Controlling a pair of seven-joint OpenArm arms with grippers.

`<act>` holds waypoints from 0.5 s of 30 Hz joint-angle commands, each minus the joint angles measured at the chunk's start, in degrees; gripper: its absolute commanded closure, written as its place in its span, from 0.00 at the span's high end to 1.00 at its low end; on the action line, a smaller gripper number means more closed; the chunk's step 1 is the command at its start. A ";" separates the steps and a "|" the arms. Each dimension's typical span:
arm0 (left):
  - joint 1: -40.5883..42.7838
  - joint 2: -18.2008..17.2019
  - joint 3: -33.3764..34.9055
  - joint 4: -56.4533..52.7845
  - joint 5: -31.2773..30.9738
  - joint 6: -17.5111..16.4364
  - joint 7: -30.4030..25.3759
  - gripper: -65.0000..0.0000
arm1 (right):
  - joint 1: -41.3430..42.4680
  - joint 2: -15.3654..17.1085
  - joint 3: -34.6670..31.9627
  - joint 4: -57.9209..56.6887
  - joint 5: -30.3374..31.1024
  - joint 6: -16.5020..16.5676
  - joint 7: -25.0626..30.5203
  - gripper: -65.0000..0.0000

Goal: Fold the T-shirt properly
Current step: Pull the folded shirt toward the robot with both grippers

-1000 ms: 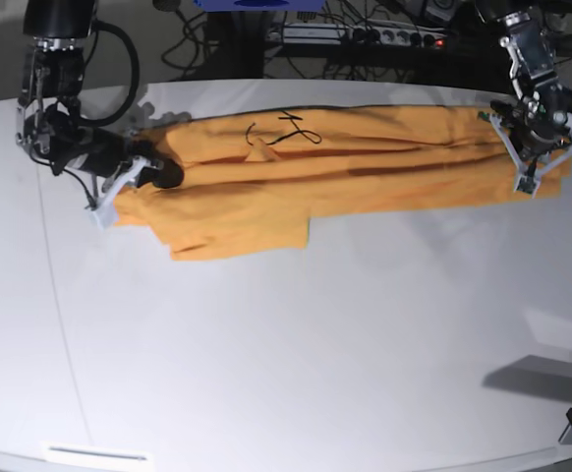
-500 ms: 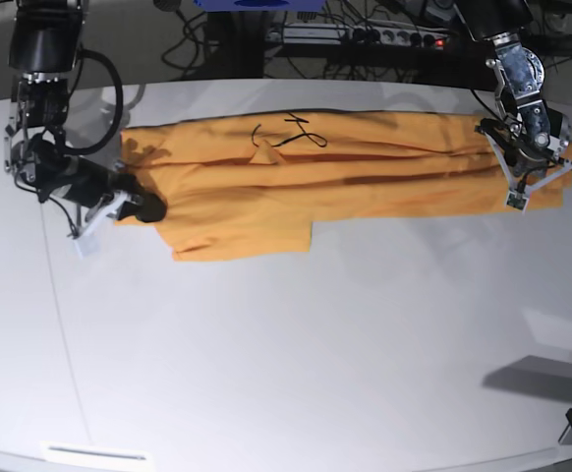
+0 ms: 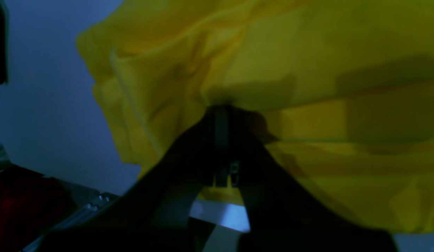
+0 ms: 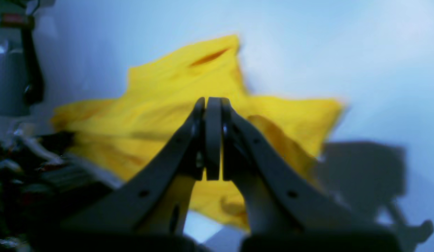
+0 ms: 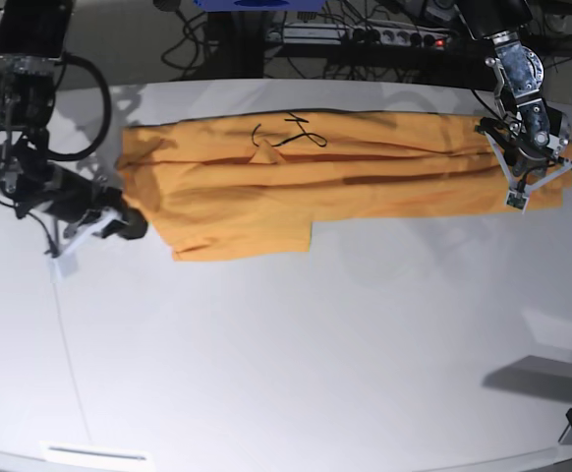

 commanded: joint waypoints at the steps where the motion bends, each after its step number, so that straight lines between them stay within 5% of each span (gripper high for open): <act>1: 0.50 1.23 0.82 -0.90 -5.28 -2.50 -0.12 0.00 | 0.01 0.40 0.29 1.68 0.86 -1.42 0.61 0.00; 7: 0.59 1.15 0.82 -0.90 -5.28 -2.50 -0.12 0.00 | -3.95 -0.57 -2.26 5.46 0.69 -8.10 0.61 0.00; 15: 1.38 1.23 0.82 0.24 -5.28 -2.50 -0.12 0.00 | -4.83 -4.52 -8.85 5.29 -8.81 -17.42 0.17 0.00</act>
